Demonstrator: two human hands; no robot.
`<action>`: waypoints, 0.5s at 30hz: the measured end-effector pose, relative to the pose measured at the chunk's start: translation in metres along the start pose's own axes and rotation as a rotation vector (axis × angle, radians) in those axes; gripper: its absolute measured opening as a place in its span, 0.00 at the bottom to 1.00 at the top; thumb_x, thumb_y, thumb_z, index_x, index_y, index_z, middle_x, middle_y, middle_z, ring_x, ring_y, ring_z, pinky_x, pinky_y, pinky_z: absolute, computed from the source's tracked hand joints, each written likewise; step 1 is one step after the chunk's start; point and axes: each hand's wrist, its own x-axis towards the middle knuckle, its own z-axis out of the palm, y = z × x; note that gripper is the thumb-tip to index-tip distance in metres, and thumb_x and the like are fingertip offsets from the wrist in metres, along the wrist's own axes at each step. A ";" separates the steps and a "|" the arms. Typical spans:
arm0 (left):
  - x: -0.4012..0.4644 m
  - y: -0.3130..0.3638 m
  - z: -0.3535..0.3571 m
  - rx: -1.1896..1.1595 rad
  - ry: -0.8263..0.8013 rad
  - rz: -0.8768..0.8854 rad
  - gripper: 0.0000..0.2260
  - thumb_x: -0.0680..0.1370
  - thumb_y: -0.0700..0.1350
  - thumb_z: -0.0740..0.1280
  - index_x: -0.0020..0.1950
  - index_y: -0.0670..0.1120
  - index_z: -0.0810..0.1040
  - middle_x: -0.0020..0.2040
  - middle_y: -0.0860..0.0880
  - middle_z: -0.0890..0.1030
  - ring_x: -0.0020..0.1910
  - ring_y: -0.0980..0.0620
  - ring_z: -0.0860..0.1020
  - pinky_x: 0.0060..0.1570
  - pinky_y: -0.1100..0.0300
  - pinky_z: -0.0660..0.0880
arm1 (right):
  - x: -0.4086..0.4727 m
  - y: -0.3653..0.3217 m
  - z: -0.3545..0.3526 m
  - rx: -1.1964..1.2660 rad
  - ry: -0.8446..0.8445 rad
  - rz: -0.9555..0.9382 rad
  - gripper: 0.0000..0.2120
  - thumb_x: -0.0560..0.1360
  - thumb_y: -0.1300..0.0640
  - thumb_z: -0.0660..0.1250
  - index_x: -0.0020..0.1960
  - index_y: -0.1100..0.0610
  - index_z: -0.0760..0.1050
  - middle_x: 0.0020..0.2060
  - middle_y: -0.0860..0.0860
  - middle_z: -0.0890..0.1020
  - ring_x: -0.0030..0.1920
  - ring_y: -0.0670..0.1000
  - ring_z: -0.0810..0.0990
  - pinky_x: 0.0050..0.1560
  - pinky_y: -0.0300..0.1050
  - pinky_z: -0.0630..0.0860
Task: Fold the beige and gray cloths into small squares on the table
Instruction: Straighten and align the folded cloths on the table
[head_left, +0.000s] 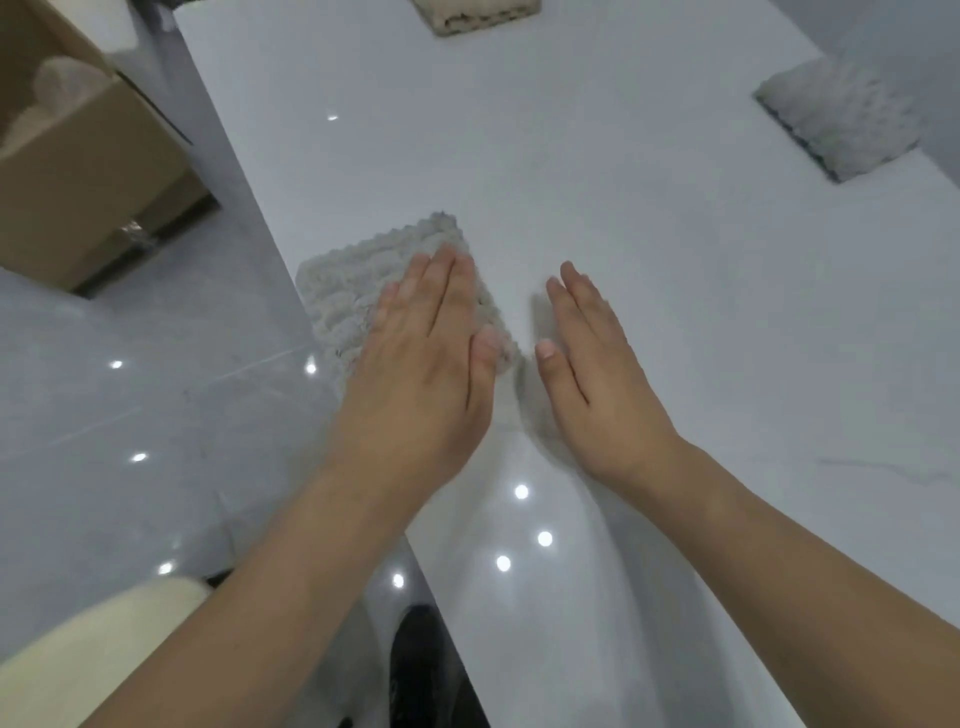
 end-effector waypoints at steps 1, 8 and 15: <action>-0.001 -0.003 -0.005 -0.024 0.003 -0.019 0.26 0.84 0.52 0.47 0.80 0.42 0.54 0.81 0.46 0.54 0.80 0.51 0.50 0.78 0.54 0.44 | 0.004 -0.003 -0.002 0.053 -0.001 -0.001 0.28 0.81 0.49 0.46 0.79 0.58 0.51 0.79 0.51 0.50 0.78 0.45 0.45 0.77 0.42 0.43; -0.008 -0.024 -0.013 -0.272 0.145 -0.262 0.26 0.85 0.54 0.46 0.81 0.45 0.50 0.81 0.52 0.50 0.79 0.59 0.43 0.77 0.60 0.40 | 0.042 -0.024 -0.003 0.529 -0.049 0.052 0.25 0.82 0.51 0.51 0.78 0.52 0.55 0.78 0.42 0.55 0.74 0.32 0.51 0.73 0.31 0.48; -0.005 -0.033 -0.010 -0.798 0.321 -0.544 0.25 0.84 0.56 0.50 0.81 0.51 0.51 0.80 0.61 0.52 0.77 0.67 0.50 0.78 0.58 0.49 | 0.069 -0.031 0.014 0.709 -0.127 0.075 0.25 0.80 0.49 0.54 0.77 0.50 0.57 0.76 0.40 0.60 0.73 0.33 0.57 0.75 0.38 0.53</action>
